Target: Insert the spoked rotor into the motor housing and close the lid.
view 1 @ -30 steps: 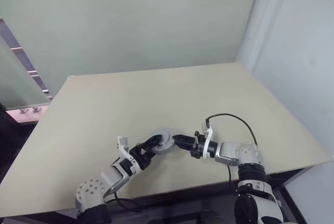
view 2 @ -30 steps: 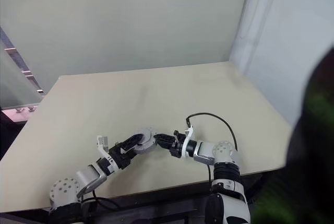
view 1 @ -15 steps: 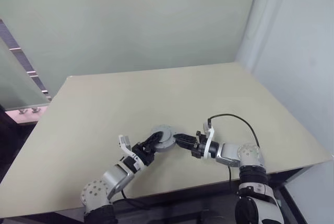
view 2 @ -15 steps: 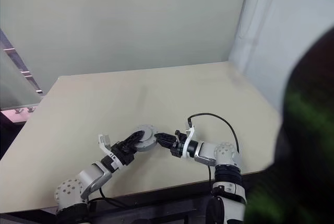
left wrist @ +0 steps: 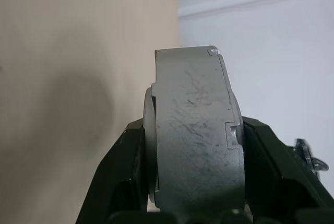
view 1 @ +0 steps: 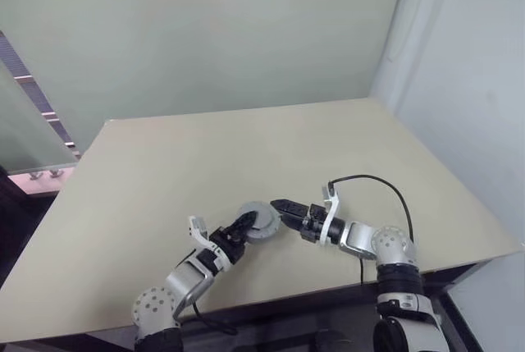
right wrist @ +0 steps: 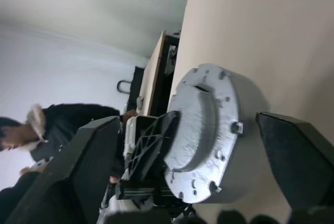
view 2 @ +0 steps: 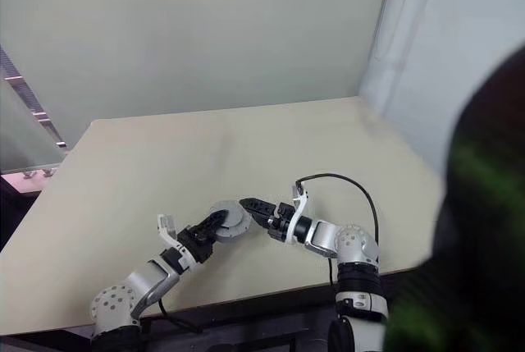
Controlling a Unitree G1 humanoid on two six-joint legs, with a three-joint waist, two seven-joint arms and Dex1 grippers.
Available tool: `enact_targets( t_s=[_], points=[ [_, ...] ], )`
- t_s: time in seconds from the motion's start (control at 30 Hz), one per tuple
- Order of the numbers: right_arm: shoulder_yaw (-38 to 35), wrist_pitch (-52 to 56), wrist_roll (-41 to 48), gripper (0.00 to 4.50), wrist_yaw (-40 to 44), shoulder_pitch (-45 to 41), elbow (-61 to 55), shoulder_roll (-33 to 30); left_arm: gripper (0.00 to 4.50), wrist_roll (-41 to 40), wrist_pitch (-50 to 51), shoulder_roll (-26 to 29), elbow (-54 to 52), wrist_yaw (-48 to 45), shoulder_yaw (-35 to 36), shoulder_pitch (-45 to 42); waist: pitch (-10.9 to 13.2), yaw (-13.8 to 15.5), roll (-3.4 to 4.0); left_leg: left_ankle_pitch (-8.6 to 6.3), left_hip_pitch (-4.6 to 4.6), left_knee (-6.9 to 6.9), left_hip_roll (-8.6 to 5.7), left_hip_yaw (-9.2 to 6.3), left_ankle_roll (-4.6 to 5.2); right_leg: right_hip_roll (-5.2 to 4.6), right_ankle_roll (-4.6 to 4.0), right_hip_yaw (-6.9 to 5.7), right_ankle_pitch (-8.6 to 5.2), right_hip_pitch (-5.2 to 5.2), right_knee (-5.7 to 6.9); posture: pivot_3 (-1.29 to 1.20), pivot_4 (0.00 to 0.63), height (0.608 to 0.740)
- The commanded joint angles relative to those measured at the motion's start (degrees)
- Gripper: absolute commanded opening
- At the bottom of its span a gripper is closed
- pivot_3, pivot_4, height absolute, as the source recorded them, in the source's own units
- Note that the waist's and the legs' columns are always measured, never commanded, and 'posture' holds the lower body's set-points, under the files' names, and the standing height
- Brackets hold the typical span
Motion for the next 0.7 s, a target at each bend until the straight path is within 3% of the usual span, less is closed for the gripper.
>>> enact_targets(
  t_s=[0.03, 0.3, 0.47, 0.7],
  points=[
    [4.3, -5.8, -2.9, 4.5, 1.4, 0.8, -4.0, -1.6, 1.99, 0.3, -4.3, 1.3, -3.3, -2.6, 0.6, -1.7, 0.0, 0.0, 0.0, 0.0, 0.0, 0.0, 0.0, 0.01, 0.0, 0.0, 0.0, 0.0, 0.0, 0.0, -0.01, 0.0, 0.0, 0.74],
    [28.7, -34.1, -22.8, 4.5, 12.1, 7.5, -11.8, -12.0, 1.99, 17.5, -22.1, 7.3, -0.8, -3.4, -0.2, -4.6, 0.0, 0.0, -0.06, 0.01, 0.03, -0.03, 0.01, 0.06, -0.04, 0.01, 0.0, 0.03, 0.0, -0.01, -0.01, 0.0, 0.0, 0.74],
    [35.2, -46.5, -30.4, 4.5, 14.2, 9.1, -10.9, -14.5, 1.99, 29.2, -31.8, 11.7, 4.4, -4.3, -1.9, -6.7, 0.0, 0.2, -0.25, 0.03, 0.03, 0.0, -0.02, 0.07, -0.06, 0.0, 0.01, 0.08, 0.0, 0.0, -0.01, 0.0, 0.0, 0.74],
    [37.6, -54.4, -35.3, 4.5, 14.1, 10.2, -9.8, -15.0, 1.99, 37.7, -39.3, 12.8, 11.2, -2.7, -1.6, -8.4, 0.0, 1.4, -0.88, 0.03, 0.01, 0.02, -0.09, 0.02, -0.07, -0.04, 0.0, 0.14, 0.01, 0.03, -0.03, 0.0, 0.0, 0.74]
  ],
)
